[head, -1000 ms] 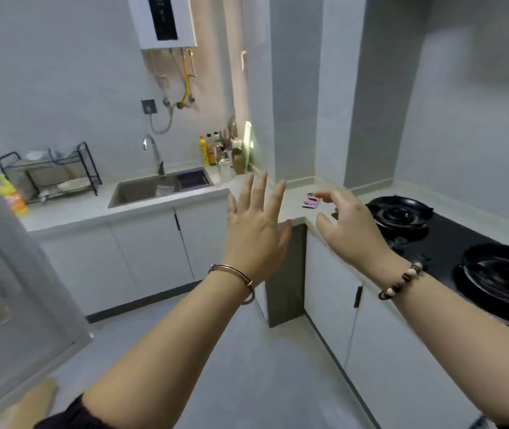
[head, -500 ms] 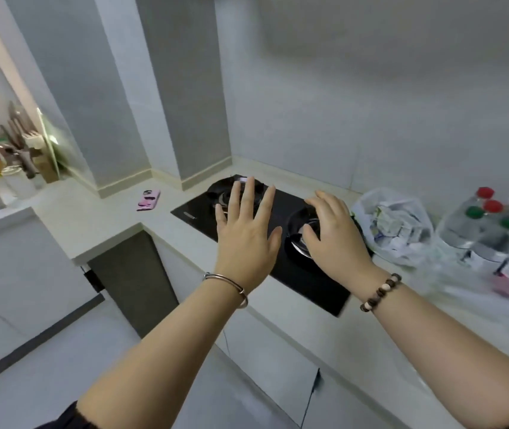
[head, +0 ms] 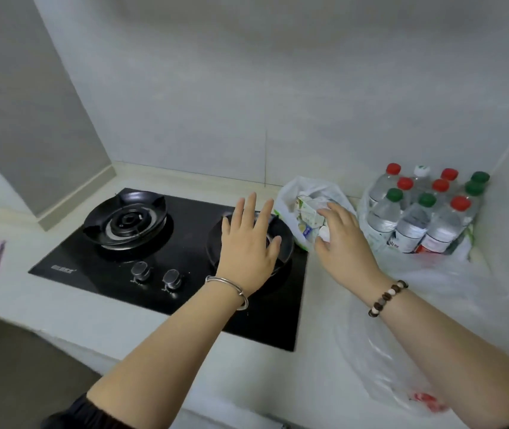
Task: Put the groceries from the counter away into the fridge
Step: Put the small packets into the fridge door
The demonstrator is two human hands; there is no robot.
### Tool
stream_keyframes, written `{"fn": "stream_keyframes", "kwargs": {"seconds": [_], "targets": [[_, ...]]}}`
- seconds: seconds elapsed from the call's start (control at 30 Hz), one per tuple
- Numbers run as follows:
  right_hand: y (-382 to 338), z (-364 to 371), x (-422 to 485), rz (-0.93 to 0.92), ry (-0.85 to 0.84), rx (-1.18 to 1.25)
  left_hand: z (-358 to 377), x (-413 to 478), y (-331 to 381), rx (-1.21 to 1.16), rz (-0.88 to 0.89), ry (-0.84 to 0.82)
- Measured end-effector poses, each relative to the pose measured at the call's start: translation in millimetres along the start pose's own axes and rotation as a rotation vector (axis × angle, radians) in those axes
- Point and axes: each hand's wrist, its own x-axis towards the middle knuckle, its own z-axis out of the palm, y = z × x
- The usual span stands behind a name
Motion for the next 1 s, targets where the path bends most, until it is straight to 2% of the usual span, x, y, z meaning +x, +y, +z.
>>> {"fn": "stream_keyframes", "kwargs": {"seconds": [0.27,0.57,0.8,1.0], "targets": [[31.1,18.2,38.3,0.194,0.096,-0.013,51.1,71.2,-28.8,-0.093,0.148,-0.127],[69.4,34.4,47.5,0.335,0.011,-0.023,113.7,99.8,-27.9,-0.266,0.259,-0.235],[96.9,56.1,68.3,0.351,-0.064,-0.018,146.9,129.5,-25.2,-0.360,0.155,-0.299],[122.6,88.5,103.5,0.375,-0.236,-0.040,171.7,175.4,-17.1,-0.302,0.122,-0.299]]}}
